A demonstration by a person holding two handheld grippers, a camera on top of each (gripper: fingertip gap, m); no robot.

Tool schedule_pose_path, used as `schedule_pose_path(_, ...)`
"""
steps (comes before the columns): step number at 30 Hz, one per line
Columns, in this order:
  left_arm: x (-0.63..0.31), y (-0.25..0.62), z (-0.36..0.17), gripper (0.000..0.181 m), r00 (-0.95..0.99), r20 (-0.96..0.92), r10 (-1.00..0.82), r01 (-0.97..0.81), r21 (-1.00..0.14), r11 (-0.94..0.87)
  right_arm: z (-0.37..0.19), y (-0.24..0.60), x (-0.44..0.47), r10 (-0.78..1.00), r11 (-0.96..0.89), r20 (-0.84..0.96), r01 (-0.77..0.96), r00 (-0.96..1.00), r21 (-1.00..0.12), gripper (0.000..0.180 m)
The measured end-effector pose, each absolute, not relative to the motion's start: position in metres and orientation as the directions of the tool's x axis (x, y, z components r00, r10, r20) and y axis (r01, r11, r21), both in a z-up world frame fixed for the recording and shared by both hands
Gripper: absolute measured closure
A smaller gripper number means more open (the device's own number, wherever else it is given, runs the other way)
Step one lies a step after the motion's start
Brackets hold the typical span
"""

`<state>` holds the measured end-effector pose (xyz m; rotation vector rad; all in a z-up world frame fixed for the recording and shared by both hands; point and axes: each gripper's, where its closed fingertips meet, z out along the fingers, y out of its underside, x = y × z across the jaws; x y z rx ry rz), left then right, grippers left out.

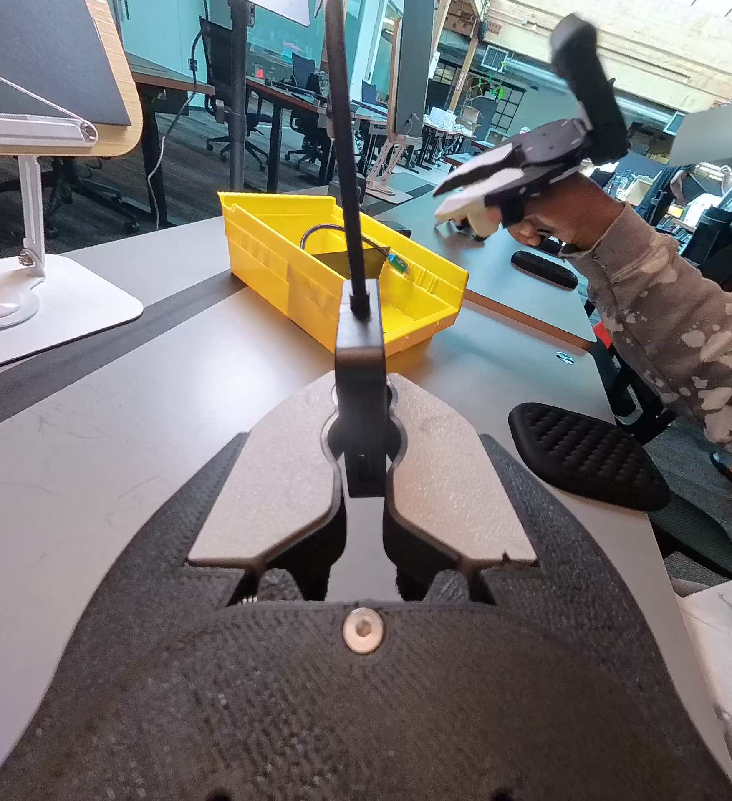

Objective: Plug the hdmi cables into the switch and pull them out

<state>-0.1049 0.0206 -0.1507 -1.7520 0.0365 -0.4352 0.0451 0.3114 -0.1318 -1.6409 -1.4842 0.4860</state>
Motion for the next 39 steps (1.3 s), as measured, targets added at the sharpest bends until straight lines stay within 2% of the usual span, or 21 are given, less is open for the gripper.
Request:
schedule_pose_path(3, -0.102, 0.022, -0.152, 0.166, 0.925, 0.264, -0.272, 0.202, -0.951, -0.234, -0.098, 0.253, 0.018, 0.995, 0.05, 0.077, 0.358, 0.061, -0.932, 0.14)
schedule_pose_path(7, -0.092, 0.022, -0.152, 0.166, 0.917, 0.246, -0.314, 0.178, -0.957, -0.23, -0.09, 0.166, -0.008, 0.97, -0.029, -0.075, 0.195, -0.23, -0.98, 0.141)
schedule_pose_path(16, -0.04, 0.024, -0.163, 0.166, 0.837, 0.201, -0.51, 0.066, -0.961, -0.27, -0.136, 0.029, -0.048, 0.78, 0.036, -0.145, 0.275, -0.608, -0.961, 0.143)
schedule_pose_path(17, -0.034, 0.023, -0.165, 0.166, 0.823, 0.195, -0.533, 0.052, -0.961, -0.272, -0.14, 0.02, -0.049, 0.762, 0.06, -0.14, 0.284, -0.633, -0.957, 0.146)
schedule_pose_path(19, -0.025, 0.022, -0.17, 0.166, 0.807, 0.179, -0.562, 0.016, -0.959, -0.283, -0.144, 0.012, -0.046, 0.738, 0.129, -0.099, 0.284, -0.667, -0.95, 0.163)
schedule_pose_path(20, -0.026, 0.023, -0.171, 0.165, 0.815, 0.172, -0.554, 0.014, -0.961, -0.278, -0.143, 0.013, -0.044, 0.738, 0.161, -0.078, 0.287, -0.67, -0.944, 0.164)
schedule_pose_path(24, -0.051, 0.03, -0.156, 0.143, 0.861, 0.24, -0.448, 0.153, -0.963, -0.22, -0.109, 0.053, -0.038, 0.799, 0.172, -0.029, 0.275, -0.601, -0.946, 0.166)
schedule_pose_path(27, -0.075, 0.029, -0.151, 0.142, 0.897, 0.247, -0.367, 0.191, -0.965, -0.182, -0.08, 0.124, -0.04, 0.901, 0.22, 0.068, 0.316, -0.429, -0.923, 0.166)
schedule_pose_path(31, -0.089, 0.028, -0.15, 0.143, 0.913, 0.255, -0.319, 0.214, -0.964, -0.16, -0.067, 0.237, -0.046, 0.959, 0.282, 0.233, 0.461, -0.162, -0.841, 0.166)
schedule_pose_path(35, -0.096, 0.028, -0.151, 0.143, 0.926, 0.246, -0.285, 0.208, -0.966, -0.156, -0.088, 0.332, -0.048, 0.948, 0.245, 0.318, 0.627, 0.006, -0.74, 0.166)
schedule_pose_path(39, -0.104, 0.025, -0.15, 0.144, 0.934, 0.242, -0.262, 0.209, -0.967, -0.148, -0.144, 0.406, -0.041, 0.921, 0.169, 0.381, 0.789, 0.088, -0.59, 0.166)
